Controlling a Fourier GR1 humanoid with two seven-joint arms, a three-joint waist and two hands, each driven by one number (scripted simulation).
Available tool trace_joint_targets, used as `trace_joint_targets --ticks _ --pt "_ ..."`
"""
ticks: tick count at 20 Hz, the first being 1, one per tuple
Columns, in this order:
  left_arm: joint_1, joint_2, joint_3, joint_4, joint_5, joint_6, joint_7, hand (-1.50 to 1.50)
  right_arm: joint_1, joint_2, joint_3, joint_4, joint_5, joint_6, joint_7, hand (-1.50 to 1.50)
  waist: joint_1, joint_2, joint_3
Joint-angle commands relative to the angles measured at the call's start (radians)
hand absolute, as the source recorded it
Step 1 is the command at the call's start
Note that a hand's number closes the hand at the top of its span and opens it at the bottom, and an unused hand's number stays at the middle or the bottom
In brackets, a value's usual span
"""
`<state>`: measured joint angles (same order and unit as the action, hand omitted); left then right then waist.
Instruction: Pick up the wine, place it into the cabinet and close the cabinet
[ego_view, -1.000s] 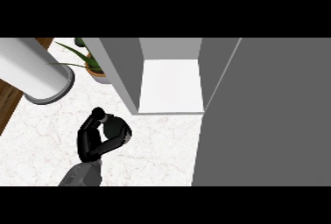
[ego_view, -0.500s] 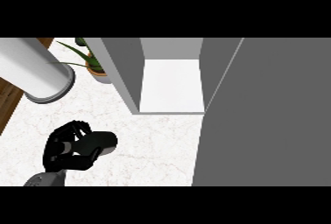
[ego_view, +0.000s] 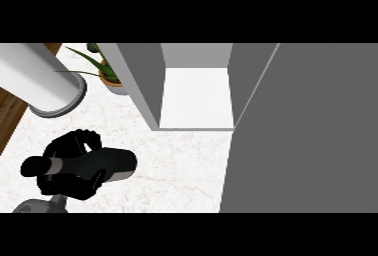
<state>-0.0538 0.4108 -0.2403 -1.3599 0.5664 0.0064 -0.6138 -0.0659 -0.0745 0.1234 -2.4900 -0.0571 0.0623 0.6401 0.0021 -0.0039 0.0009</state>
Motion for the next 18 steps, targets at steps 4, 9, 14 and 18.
trace_joint_targets --ticks 4,9,14,18 --pt "-0.024 0.002 -0.018 -0.262 -0.024 0.113 0.242 1.50 -0.066 -0.001 -0.054 -0.083 -0.066 -0.034 0.087 -1.50 -0.001 0.001 0.000" --pt "-0.038 -0.045 -0.118 -0.430 -0.107 0.244 0.406 1.50 -0.076 -0.017 -0.052 -0.097 -0.096 -0.018 0.123 -1.50 -0.002 0.000 0.000" --pt "-0.106 -0.097 -0.134 -0.494 -0.124 0.268 0.514 1.50 0.032 0.007 -0.014 -0.117 -0.067 0.014 0.043 -1.50 -0.007 0.001 0.000" --pt "-0.207 -0.206 -0.173 -0.455 -0.186 0.334 0.571 1.50 -0.001 0.013 -0.002 -0.086 -0.052 0.009 0.051 -1.50 -0.008 0.002 0.000"
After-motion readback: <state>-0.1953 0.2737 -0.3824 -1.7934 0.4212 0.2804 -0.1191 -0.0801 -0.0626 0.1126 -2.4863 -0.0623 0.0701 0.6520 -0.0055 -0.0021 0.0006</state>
